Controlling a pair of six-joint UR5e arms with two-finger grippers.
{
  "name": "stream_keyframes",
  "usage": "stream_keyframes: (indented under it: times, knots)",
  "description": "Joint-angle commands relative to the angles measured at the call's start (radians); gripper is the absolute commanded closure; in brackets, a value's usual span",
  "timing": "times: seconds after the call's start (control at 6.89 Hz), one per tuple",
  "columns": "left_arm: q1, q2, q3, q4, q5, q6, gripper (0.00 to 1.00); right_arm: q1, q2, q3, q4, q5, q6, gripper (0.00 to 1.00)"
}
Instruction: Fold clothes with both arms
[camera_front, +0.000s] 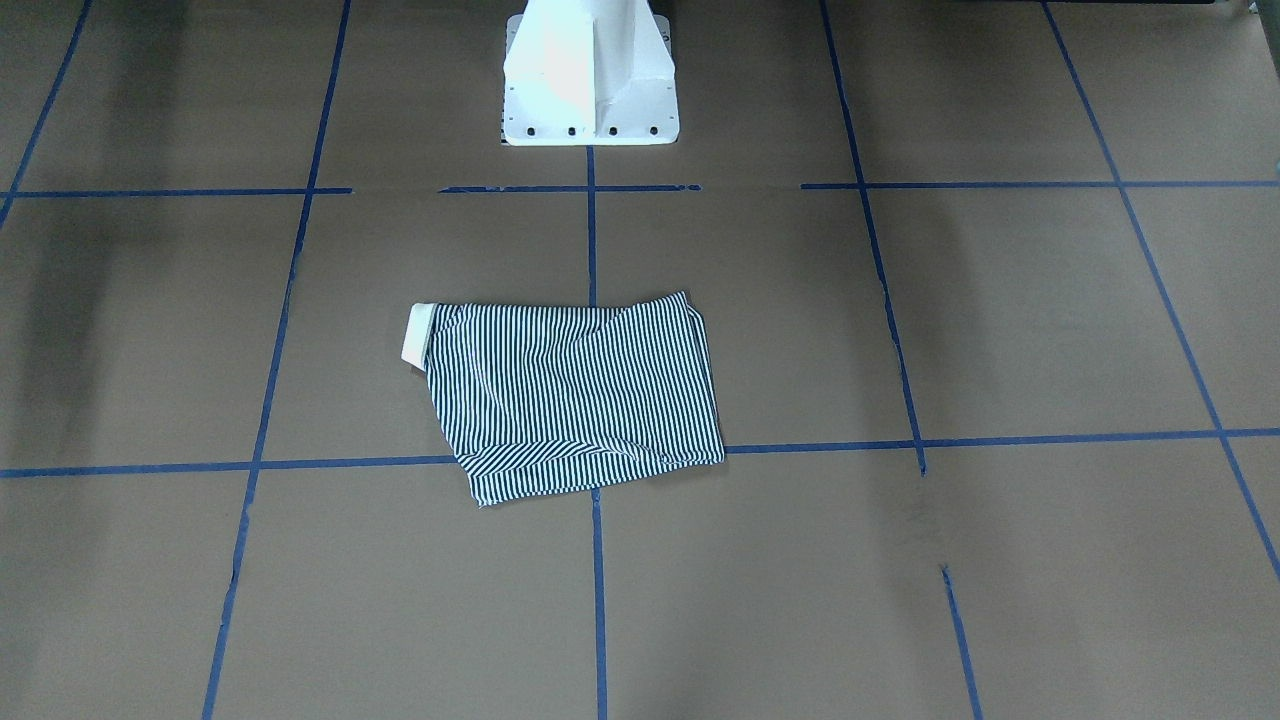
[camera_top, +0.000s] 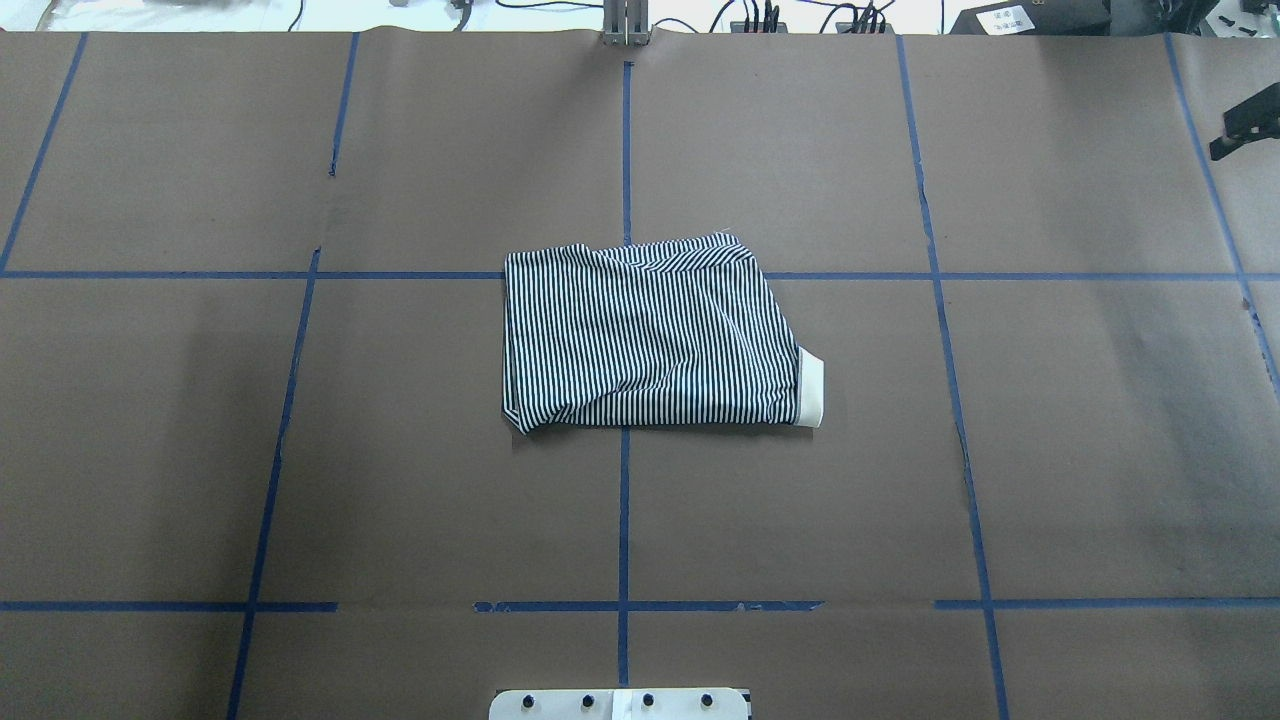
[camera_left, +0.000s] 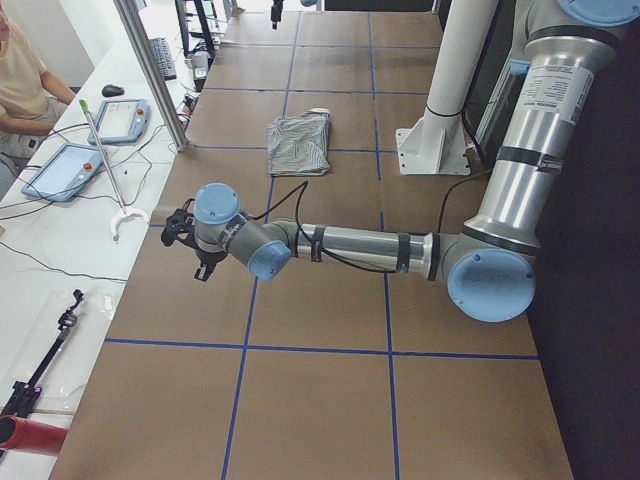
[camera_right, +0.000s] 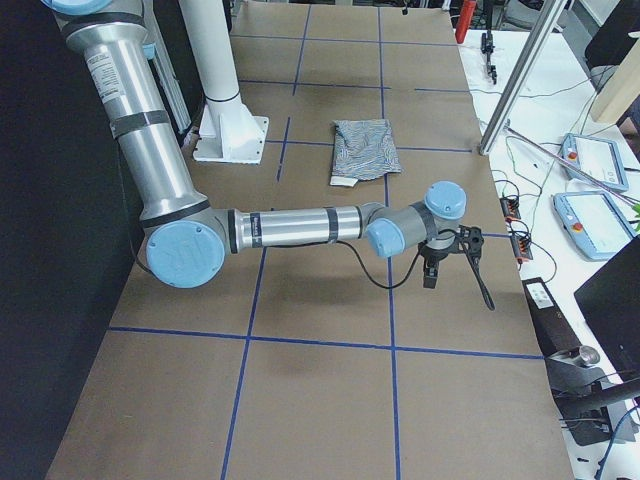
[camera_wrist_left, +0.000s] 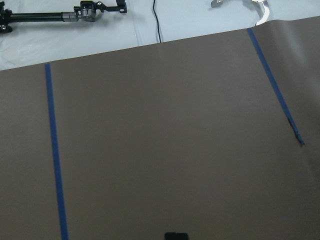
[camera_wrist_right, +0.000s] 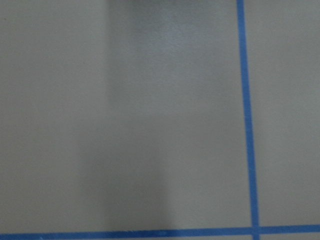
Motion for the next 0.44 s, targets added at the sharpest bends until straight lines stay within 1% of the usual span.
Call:
stream_keyframes:
  times: [0.0, 0.15, 0.29]
  knots:
    - [-0.06, 0.092, -0.074, 0.145, -0.029, 0.168, 0.77, 0.067, -0.013, 0.013, -0.153, 0.001, -0.221, 0.0]
    - [-0.083, 0.09, -0.132, 0.327, -0.023, 0.237, 0.74, 0.059, -0.014, 0.014, -0.155, -0.011, -0.222, 0.0]
    - [-0.087, 0.087, -0.251, 0.534, -0.019, 0.288, 0.67, 0.054, -0.034, 0.014, -0.155, -0.02, -0.224, 0.0]
